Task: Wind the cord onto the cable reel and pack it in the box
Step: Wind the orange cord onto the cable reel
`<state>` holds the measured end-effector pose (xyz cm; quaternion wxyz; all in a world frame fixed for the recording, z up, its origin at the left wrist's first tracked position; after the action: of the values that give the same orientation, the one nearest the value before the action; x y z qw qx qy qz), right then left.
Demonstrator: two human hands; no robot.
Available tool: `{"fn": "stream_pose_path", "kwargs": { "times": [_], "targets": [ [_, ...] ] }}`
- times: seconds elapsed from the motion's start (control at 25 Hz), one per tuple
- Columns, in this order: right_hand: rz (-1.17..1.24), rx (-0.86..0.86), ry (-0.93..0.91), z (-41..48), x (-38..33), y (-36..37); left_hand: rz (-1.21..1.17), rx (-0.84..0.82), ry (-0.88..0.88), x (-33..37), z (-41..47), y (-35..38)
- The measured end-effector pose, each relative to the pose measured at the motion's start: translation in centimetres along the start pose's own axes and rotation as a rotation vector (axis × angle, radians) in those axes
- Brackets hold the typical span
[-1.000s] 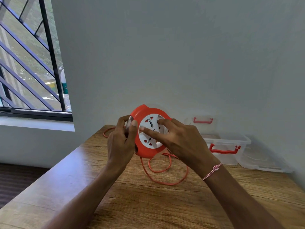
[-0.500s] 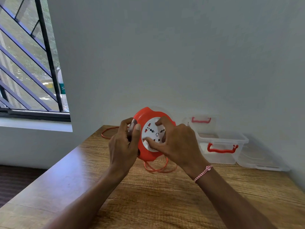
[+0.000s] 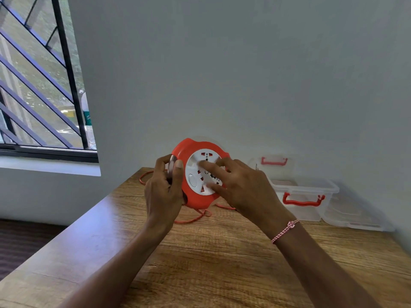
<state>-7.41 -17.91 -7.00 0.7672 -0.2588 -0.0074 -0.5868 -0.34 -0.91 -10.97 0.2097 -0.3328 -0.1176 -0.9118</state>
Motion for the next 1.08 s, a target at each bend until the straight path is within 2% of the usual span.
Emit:
{"fn": "stream_pose_path", "kwargs": {
  "times": [0.08,0.16,0.36,0.4,0.48,0.56,0.6,0.64,0.68,0.8,0.88,0.96,1.08],
  "targets": [
    [-0.084,-0.018,-0.09,-0.3,-0.4,0.1,0.008,-0.024,0.012,0.3,-0.1,0.2],
    [-0.098,-0.004,-0.086,-0.2,-0.5,-0.2,0.012,-0.03,0.024,0.7,-0.2,0.2],
    [0.052,0.009,0.117,0.2,0.2,-0.7,0.01,-0.036,0.073,1.5,-0.6,0.3],
    [0.09,0.006,0.229,0.2,0.6,-0.6,0.004,-0.033,0.076,1.7,-0.7,0.3],
    [0.245,0.031,0.586,-0.6,1.9,-0.1,-0.01,-0.031,0.08,2.0,-1.0,0.4],
    [0.554,0.021,1.031,-2.4,2.8,1.8,-0.013,-0.02,0.089,2.1,-1.2,0.5],
    [0.656,0.017,1.158,-2.9,2.9,2.4,-0.011,-0.012,0.088,2.0,-1.2,0.5],
    [0.641,0.026,1.144,-2.7,2.9,2.2,-0.012,-0.009,0.077,1.9,-1.1,0.4],
    [0.518,0.053,1.015,-2.1,3.1,1.3,-0.017,-0.009,0.058,1.7,-0.9,0.3],
    [0.221,0.126,0.405,0.1,1.7,-1.0,-0.028,-0.013,0.013,1.0,-0.3,0.1],
    [0.087,0.037,0.097,0.4,0.4,-0.7,-0.031,-0.022,0.011,0.8,-0.1,0.0],
    [-0.008,-0.018,-0.035,0.0,-0.2,-0.1,-0.026,-0.044,0.018,0.9,0.0,0.0],
    [-0.043,-0.008,-0.028,-0.1,-0.4,-0.1,-0.006,-0.056,0.044,1.2,-0.2,0.2]
  ]
}}
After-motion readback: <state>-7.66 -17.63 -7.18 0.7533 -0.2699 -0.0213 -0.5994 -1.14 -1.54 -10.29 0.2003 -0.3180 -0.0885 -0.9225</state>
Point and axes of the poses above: each hand's wrist, its own z-axis towards the middle knuckle, its own y-axis out of the palm, x = y × z, the point moved 8 cm from there along z, towards the middle knuckle, and after that the axes turned 11 degrees about x, right-handed, at the moved point
